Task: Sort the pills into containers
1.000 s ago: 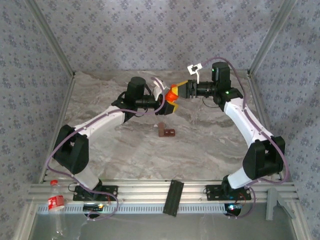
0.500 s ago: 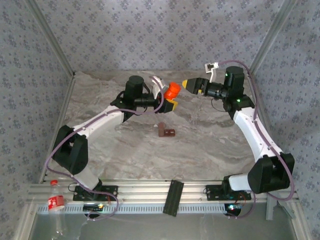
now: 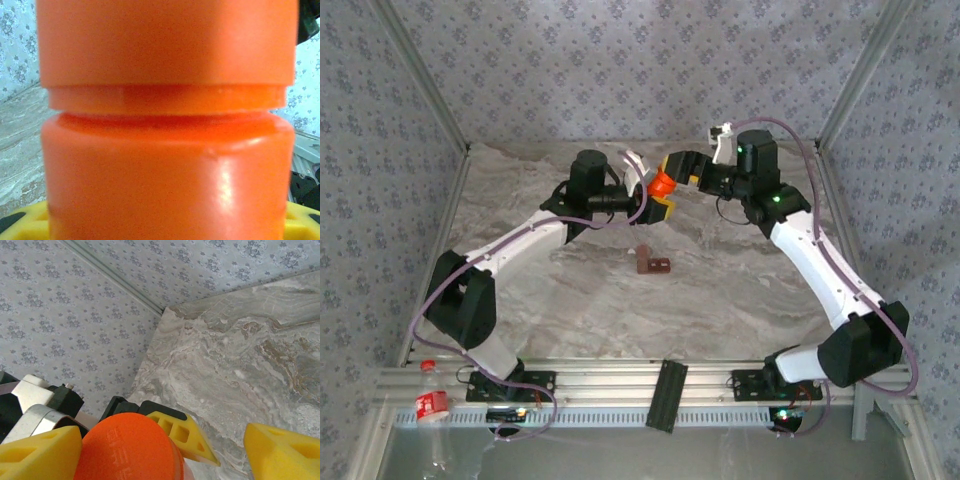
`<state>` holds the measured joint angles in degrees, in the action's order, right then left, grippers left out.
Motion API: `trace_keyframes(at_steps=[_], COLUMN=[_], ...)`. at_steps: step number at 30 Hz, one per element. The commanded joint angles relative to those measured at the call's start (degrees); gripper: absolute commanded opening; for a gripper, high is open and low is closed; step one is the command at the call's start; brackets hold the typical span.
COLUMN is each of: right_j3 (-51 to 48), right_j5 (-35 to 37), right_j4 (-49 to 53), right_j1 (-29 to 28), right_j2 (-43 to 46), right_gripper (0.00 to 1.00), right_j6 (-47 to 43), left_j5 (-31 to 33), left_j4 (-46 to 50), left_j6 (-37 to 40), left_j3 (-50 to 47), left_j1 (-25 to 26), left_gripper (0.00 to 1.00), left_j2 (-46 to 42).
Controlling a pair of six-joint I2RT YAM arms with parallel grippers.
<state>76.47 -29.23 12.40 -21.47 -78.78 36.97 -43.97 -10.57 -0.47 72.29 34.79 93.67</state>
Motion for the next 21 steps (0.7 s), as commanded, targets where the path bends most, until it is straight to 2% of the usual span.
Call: trace_keyframes(at_steps=[1,14,17,21], right_j3=[2.22,2.39,2.33,2.12], right_j5=[1.47,1.25,1.28,0.85], right_j4=[1.32,1.80,1.86,1.93], right_j1=[-0.90,-3.04,-3.11,-3.11], right_j2=[-0.78,-1.28,-1.28,-1.46], right_gripper=[0.84,0.77,0.71,0.56], right_j6=[0.51,-0.41,-0.43,-0.42], left_j5=[-1.30,-1.39,-1.42,-1.40], left_j4=[-2.79,-3.29,-3.33,-3.41], left_j6=[0.89,0.47,0.47,0.42], left_j3=[1.98,2.26,2.33,2.33], left_j1=[0.05,0.02,0.07,0.05], left_gripper=[0.00,0.00,0.00,0.00], left_j2=[-0.59,-0.11,-0.15,-0.15])
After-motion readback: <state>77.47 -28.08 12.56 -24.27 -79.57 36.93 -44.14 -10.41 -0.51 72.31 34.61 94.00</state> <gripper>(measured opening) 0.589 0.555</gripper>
